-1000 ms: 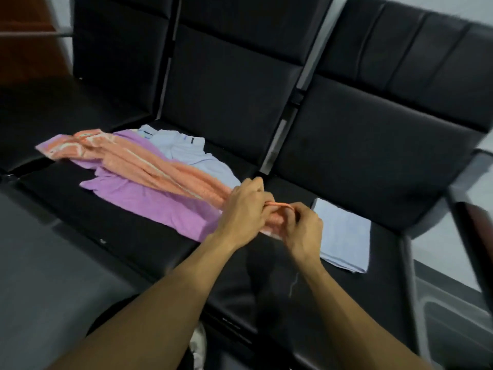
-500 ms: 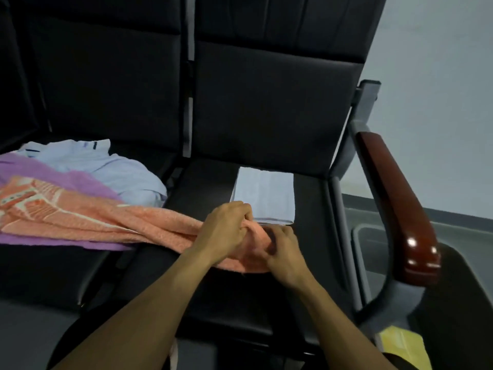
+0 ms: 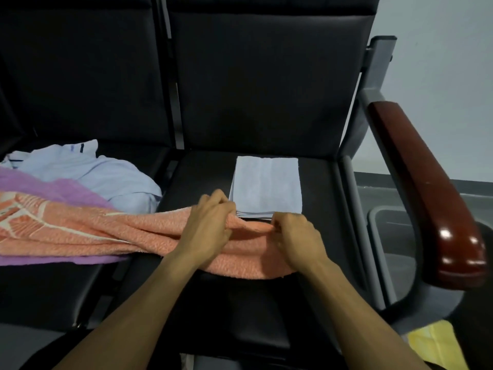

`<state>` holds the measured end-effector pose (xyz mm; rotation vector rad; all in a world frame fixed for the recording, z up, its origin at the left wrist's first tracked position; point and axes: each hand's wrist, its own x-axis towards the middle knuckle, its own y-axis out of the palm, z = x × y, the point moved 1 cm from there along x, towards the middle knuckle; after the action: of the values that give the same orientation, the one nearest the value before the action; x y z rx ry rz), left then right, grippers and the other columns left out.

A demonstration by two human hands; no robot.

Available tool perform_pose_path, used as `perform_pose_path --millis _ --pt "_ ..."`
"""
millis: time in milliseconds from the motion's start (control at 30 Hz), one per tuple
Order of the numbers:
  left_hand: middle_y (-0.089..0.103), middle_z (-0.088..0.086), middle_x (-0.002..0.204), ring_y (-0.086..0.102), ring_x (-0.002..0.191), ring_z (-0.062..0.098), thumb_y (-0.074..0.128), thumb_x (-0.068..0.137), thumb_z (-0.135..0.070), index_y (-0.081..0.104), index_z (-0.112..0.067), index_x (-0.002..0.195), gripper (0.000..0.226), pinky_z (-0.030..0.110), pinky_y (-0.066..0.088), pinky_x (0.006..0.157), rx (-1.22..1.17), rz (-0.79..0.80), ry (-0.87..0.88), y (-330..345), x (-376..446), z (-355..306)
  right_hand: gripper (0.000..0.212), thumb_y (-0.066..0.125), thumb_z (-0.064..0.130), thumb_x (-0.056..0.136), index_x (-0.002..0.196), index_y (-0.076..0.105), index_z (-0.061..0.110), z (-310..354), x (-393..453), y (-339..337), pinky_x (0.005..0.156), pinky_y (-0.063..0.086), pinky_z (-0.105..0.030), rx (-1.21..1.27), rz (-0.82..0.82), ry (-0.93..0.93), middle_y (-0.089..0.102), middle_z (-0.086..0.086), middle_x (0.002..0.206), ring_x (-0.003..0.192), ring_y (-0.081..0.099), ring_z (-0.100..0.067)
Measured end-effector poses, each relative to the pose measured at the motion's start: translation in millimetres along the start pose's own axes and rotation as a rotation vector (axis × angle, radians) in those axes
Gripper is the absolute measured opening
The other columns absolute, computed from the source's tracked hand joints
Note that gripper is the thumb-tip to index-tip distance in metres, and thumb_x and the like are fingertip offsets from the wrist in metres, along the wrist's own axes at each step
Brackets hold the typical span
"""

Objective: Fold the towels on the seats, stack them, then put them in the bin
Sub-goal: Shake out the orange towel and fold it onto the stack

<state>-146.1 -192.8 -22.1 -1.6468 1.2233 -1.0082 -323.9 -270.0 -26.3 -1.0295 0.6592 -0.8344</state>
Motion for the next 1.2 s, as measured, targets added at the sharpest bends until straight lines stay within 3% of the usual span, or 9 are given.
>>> perform_pose_path --millis 100,167,400,533,667,833,933,1033,1200 --pt "0.047 -0.012 0.089 0.049 0.078 0.012 0.075 0.078 -0.008 0.051 -0.024 0.082 0.029 0.028 0.035 0.061 -0.027 0.016 0.032 2 -2 -5 0.034 0.077 0.038 0.084 0.113 0.064 0.024 18 2 5 0.083 0.048 -0.029 0.280 0.139 -0.168 0.063 0.007 0.107 0.097 0.060 -0.012" --pt "0.047 -0.010 0.087 0.046 0.072 0.011 0.075 0.077 -0.007 0.049 -0.023 0.082 0.031 0.026 0.032 0.056 -0.060 -0.015 0.027 3 -1 -6 0.024 0.077 0.038 0.085 0.102 0.068 0.024 27 3 6 0.075 0.043 -0.017 0.493 0.110 -0.229 0.066 0.012 0.089 0.082 0.058 -0.002" --pt "0.055 -0.016 0.095 0.055 0.081 0.010 0.074 0.086 -0.045 0.046 -0.032 0.098 0.033 0.036 0.048 0.067 -0.119 -0.059 -0.121 -3 -3 -2 0.012 0.070 0.018 0.092 0.089 0.079 0.024 19 1 -3 0.070 0.055 -0.030 0.698 -0.037 -0.129 0.074 0.008 0.077 0.072 0.067 -0.010" --pt "0.042 -0.013 0.074 0.042 0.065 0.008 0.073 0.082 -0.011 0.036 -0.029 0.071 0.043 0.026 0.027 0.055 -0.106 -0.184 -0.118 -9 0 2 0.005 0.071 0.023 0.091 0.089 0.076 0.022 14 -1 -5 0.078 0.054 -0.032 0.679 0.062 -0.098 0.072 0.005 0.084 0.080 0.066 -0.011" --pt "0.033 -0.013 0.063 0.037 0.063 0.015 0.062 0.059 0.015 0.022 -0.031 0.062 0.061 0.026 0.024 0.056 -0.146 -0.198 -0.001 -13 -1 -11 0.040 0.061 0.052 0.093 0.073 0.066 0.017 26 -5 -7 0.068 0.046 -0.026 0.807 0.222 -0.084 0.060 0.004 0.072 0.068 0.055 -0.007" --pt "0.044 -0.009 0.063 0.045 0.060 0.019 0.064 0.075 0.001 0.034 -0.025 0.065 0.042 0.034 0.030 0.051 -0.131 -0.133 -0.124 -5 -5 -8 0.023 0.065 0.023 0.097 0.076 0.066 0.012 33 -4 3 0.057 0.042 -0.022 1.065 0.256 -0.005 0.054 0.003 0.059 0.051 0.047 -0.008" --pt "0.055 -0.011 0.084 0.058 0.077 0.016 0.074 0.084 -0.026 0.050 -0.030 0.092 0.026 0.035 0.045 0.061 -0.242 0.001 -0.141 -6 -7 -6 0.008 0.066 0.007 0.094 0.088 0.071 0.008 34 -5 -2 0.056 0.050 -0.019 1.194 0.333 0.062 0.061 -0.001 0.059 0.051 0.057 -0.008" --pt "0.048 -0.011 0.109 0.052 0.095 0.011 0.079 0.079 -0.045 0.048 -0.033 0.117 0.051 0.034 0.049 0.078 -0.233 0.112 -0.166 -5 -7 -2 0.017 0.061 0.003 0.094 0.093 0.075 0.013 27 -1 -6 0.078 0.058 -0.031 1.080 0.220 0.051 0.069 -0.012 0.075 0.074 0.067 -0.018" --pt "0.054 -0.006 0.087 0.054 0.085 0.021 0.064 0.091 -0.023 0.043 -0.022 0.097 0.022 0.036 0.038 0.074 -0.052 0.006 -0.175 -4 -6 11 0.022 0.057 0.009 0.097 0.089 0.072 0.022 13 4 -12 0.059 0.041 -0.018 0.883 -0.016 0.038 0.052 0.013 0.059 0.059 0.048 -0.003"
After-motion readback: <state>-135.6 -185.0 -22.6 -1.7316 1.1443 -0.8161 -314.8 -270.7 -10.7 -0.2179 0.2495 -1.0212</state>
